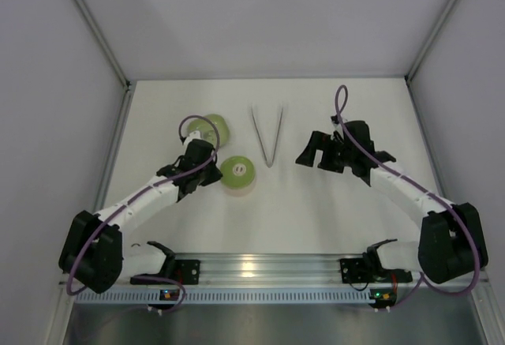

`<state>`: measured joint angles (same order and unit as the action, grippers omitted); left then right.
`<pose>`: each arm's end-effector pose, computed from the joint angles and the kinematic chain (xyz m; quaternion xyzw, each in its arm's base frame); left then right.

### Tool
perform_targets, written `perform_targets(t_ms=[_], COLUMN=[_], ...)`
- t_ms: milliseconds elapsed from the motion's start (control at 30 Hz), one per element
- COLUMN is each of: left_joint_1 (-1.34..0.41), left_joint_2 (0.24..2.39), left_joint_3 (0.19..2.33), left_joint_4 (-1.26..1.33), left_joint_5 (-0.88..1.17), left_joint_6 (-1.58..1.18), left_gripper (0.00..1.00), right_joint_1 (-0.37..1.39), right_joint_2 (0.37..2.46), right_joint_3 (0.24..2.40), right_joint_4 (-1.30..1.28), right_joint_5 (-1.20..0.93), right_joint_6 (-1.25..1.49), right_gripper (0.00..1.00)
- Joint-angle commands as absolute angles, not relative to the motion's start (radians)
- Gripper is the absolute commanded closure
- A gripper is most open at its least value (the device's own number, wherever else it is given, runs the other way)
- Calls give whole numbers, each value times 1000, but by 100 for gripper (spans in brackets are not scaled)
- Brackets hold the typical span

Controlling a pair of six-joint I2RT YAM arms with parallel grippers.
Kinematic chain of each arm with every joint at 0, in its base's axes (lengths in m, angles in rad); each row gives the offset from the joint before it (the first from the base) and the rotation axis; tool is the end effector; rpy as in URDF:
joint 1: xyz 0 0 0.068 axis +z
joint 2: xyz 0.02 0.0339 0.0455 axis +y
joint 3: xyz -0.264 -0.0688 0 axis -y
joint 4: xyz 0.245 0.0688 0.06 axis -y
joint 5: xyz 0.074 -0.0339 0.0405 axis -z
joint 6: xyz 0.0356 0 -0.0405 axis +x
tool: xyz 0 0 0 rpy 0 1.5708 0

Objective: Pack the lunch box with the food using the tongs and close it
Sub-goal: Close the box lid on the packing box.

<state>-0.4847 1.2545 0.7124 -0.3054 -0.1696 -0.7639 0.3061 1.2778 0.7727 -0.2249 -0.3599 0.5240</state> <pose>0.2248 -0.1116 0.2076 -0.1594 0.9187 -0.1418 0.3323 0.2510 0.0925 0.2286 0.0251 0.9008 0.3114 0.3016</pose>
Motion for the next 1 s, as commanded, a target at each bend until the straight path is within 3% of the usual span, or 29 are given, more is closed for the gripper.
perform_targets(t_ms=[0, 333, 667, 967], left_joint_1=[-540, -626, -660, -669], left_joint_2=[1330, 1342, 1333, 1324], left_joint_3=[641, 615, 597, 595], left_joint_4=[-453, -437, -437, -442], left_joint_5=[-153, -161, -156, -150], left_joint_6=[-795, -841, -856, -854], left_gripper=[85, 85, 85, 85], right_joint_1=[356, 509, 640, 710], right_joint_2=[1281, 1393, 1532, 1686], right_joint_3=[856, 1011, 1123, 1154], right_joint_4=[-221, -258, -294, -316], right_joint_5=[-319, -230, -152, -68], right_joint_6=[517, 523, 514, 522], right_gripper=[3, 11, 27, 29])
